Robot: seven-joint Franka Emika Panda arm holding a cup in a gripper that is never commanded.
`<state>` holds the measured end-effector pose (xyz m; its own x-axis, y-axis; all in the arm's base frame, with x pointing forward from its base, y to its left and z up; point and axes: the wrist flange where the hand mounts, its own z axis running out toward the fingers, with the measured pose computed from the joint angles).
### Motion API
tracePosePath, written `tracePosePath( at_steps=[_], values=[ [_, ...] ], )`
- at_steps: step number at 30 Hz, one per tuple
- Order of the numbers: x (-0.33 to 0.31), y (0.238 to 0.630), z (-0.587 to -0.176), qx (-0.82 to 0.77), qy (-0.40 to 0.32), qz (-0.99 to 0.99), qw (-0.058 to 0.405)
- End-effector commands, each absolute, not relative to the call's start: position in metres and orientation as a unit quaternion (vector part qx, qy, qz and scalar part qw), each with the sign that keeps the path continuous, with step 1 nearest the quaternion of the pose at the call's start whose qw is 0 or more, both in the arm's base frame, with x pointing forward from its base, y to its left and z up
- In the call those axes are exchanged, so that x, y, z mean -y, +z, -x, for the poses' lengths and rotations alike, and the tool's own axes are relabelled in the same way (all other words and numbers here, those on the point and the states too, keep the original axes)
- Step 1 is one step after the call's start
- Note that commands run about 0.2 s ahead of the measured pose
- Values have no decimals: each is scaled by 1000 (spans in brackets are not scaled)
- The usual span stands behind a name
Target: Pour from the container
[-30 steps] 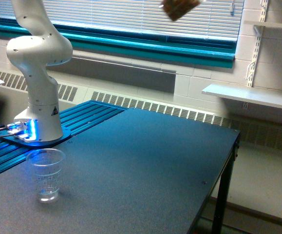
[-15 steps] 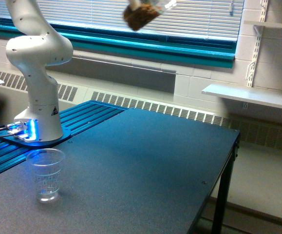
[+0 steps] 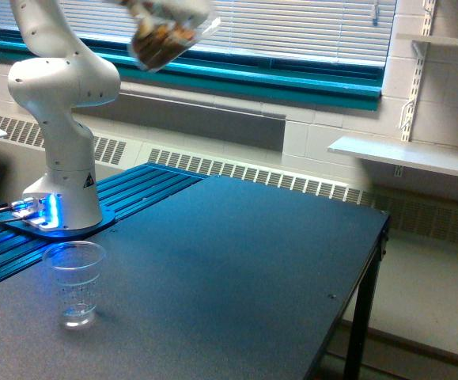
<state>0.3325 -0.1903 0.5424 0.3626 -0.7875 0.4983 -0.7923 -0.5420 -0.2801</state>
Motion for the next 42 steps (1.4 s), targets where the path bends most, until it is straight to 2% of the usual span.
tracePosePath(
  at_steps=[1, 13, 42],
  values=[
    [209, 512, -316, 493, 270, -827, 15],
    [232, 466, -294, 526, 230, -819, 17],
    [262, 395, -234, 590, 157, -792, 21]
  ],
)
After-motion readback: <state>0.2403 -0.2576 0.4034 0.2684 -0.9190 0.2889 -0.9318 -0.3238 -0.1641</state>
